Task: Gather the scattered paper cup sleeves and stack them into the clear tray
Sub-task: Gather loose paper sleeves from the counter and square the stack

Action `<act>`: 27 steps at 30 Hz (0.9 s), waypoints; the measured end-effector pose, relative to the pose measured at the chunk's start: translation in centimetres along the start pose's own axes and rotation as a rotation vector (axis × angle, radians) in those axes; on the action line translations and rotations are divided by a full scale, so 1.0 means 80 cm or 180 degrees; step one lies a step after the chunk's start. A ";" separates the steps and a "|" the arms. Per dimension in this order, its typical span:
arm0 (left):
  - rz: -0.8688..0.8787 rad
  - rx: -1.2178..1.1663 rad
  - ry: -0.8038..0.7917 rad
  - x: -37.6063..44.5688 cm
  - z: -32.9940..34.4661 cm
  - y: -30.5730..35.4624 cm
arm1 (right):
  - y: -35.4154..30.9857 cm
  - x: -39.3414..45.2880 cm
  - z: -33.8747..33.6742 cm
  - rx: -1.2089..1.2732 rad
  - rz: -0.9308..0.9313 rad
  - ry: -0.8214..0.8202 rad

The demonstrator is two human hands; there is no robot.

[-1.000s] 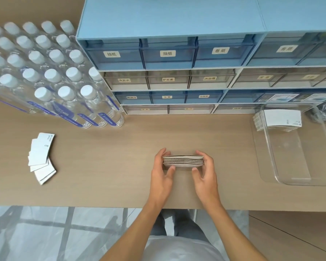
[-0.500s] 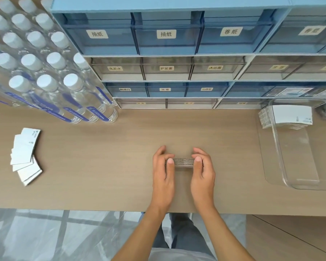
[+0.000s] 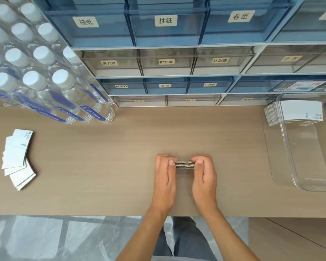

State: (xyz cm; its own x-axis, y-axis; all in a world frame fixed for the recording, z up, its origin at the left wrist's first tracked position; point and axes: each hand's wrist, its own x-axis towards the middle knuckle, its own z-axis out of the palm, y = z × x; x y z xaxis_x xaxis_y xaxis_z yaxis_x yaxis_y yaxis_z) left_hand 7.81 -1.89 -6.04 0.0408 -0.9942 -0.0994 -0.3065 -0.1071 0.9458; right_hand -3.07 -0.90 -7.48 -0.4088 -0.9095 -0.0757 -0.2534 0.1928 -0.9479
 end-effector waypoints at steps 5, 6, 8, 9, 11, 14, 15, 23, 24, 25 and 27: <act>0.0214 0.0364 -0.0576 0.004 -0.017 -0.011 | -0.003 0.001 -0.005 -0.0075 0.0005 -0.0188; 0.0248 0.0425 -0.0678 0.005 -0.020 -0.014 | -0.003 0.001 -0.009 -0.0090 0.0010 -0.0289; 0.0292 0.0499 -0.0766 0.007 -0.024 -0.017 | -0.003 0.003 -0.018 -0.0140 -0.0024 -0.0528; 0.0340 0.0539 -0.0755 0.008 -0.024 -0.018 | -0.002 0.004 -0.022 -0.0186 -0.0069 -0.0666; 0.0461 0.0658 -0.0667 0.009 -0.023 -0.020 | 0.000 0.006 -0.031 -0.0338 -0.0189 -0.0917; 0.0543 0.0834 -0.0567 0.011 -0.023 -0.020 | 0.004 0.010 -0.037 -0.0568 -0.0332 -0.1155; 0.0549 0.0856 -0.0546 0.011 -0.022 -0.019 | 0.004 0.011 -0.038 -0.0616 -0.0335 -0.1189; -0.0399 0.0208 -0.0140 0.036 -0.024 0.018 | -0.028 0.044 -0.030 -0.0139 0.0737 -0.0558; -0.0679 0.0054 -0.0094 0.042 -0.024 0.024 | -0.033 0.050 -0.030 0.0060 0.0931 -0.0492; -0.0902 -0.0005 -0.0047 0.048 -0.023 0.028 | -0.037 0.055 -0.029 0.0211 0.1102 -0.0440; -0.1253 0.0080 0.0056 0.058 -0.023 0.034 | -0.044 0.061 -0.027 0.0320 0.1381 -0.0350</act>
State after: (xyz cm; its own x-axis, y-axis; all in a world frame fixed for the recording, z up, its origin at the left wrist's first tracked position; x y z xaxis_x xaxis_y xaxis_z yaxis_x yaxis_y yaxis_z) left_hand 8.89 -6.82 -3.38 0.1762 -0.8767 -0.4475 -0.2873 -0.4806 0.8285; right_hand -6.10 -5.22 -3.87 -0.3616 -0.7872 -0.4995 0.0092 0.5327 -0.8462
